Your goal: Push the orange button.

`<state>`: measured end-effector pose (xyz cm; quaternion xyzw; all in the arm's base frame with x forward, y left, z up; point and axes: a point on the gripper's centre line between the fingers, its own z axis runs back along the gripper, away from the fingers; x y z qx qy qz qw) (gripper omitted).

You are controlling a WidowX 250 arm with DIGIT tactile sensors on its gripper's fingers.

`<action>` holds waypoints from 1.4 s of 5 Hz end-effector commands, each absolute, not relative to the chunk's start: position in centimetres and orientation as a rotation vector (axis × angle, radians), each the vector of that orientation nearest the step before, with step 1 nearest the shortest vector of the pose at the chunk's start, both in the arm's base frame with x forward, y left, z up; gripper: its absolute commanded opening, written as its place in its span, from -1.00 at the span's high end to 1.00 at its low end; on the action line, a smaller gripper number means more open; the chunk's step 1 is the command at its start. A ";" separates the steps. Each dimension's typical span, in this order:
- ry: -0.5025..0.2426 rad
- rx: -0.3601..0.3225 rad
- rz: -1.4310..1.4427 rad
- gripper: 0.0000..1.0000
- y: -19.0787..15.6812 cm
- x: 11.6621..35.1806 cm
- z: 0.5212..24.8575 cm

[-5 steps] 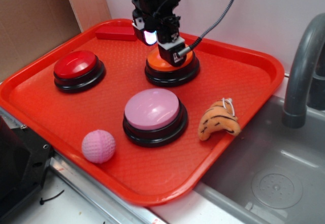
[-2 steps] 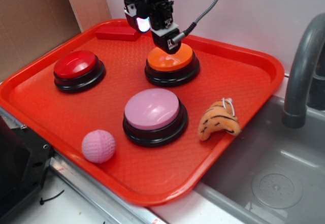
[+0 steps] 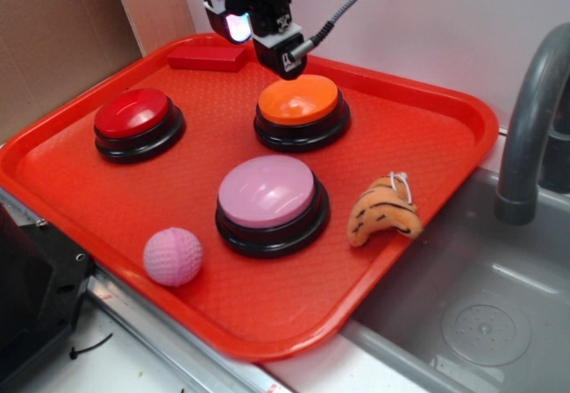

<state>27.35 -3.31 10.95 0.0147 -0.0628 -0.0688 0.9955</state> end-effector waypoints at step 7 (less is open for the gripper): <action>-0.187 0.019 -0.053 -1.00 -3.9 23.4 18.9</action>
